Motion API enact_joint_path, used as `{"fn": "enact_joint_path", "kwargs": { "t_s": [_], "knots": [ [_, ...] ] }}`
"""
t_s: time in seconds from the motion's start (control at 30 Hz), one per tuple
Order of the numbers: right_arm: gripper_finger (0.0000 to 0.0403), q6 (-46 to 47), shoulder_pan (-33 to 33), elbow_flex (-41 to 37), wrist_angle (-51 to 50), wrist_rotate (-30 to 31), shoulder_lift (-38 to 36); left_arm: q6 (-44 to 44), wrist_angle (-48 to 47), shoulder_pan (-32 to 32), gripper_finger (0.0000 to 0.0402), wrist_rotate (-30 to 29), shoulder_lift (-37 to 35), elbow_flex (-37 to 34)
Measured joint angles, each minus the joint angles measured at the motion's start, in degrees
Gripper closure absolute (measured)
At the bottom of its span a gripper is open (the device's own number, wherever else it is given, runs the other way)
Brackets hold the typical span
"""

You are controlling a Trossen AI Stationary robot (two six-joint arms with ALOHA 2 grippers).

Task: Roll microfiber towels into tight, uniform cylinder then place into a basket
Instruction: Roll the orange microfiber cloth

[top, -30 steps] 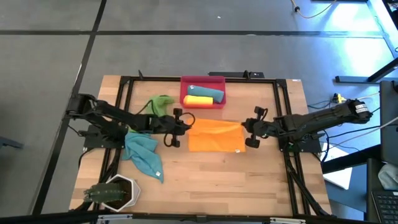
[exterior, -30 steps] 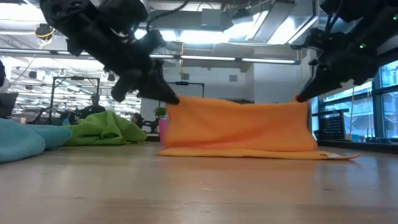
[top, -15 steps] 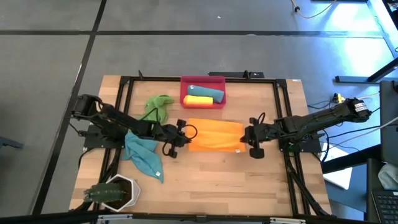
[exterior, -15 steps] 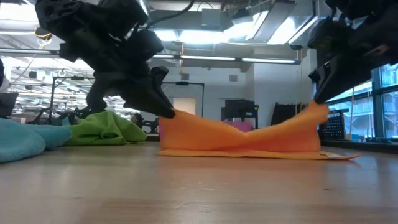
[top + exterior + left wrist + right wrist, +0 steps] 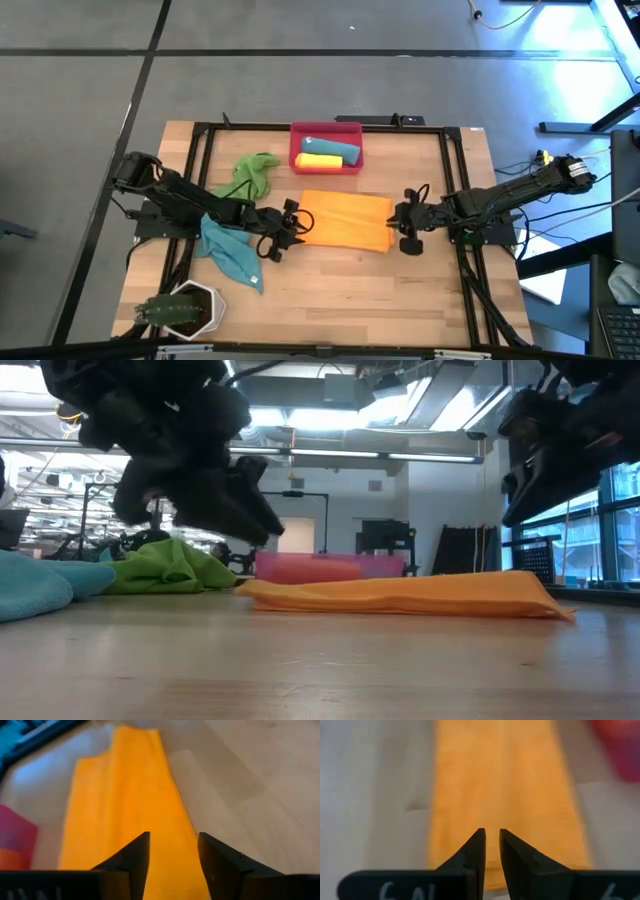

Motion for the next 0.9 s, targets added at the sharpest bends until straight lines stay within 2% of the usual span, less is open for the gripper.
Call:
{"fn": "enact_joint_path", "kwargs": {
  "t_s": [0.1,0.23,0.37,0.53,0.67,0.8,0.9],
  "knots": [
    [0.0344,-0.09,-1.22,0.0,-0.54,4.91,0.01,-0.44,-0.06,0.01,0.0231,-4.61,-1.36,0.0],
    [0.0344,-0.38,-4.61,-0.06,-2.4,5.14,0.07,-0.65,0.19,1.35,0.0228,-10.03,-1.41,0.02],
    [0.035,-2.81,-8.48,-2.2,-1.98,3.64,0.57,-2.58,0.47,4.1,0.0229,-8.76,-1.08,0.02],
    [0.0368,-4.58,-13.52,-7.11,2.45,-2.7,0.88,-5.55,2.85,5.98,0.0229,-6.3,-1.08,0.02],
    [0.039,-6.54,-16.45,-10.2,6.25,-3.81,0.88,-5.7,4.03,6.43,0.0232,-5.58,-1.08,0.02],
    [0.0398,-10.08,-19.3,-13.08,13.59,-4.19,0.86,-5.68,4.91,6.43,0.0232,-5.58,-1.08,0.02],
    [0.0398,-13.62,-21.97,-15.85,20.16,-7.73,0.86,-5.63,5.02,6.43,0.0232,-5.58,-1.08,0.02]
  ]
}}
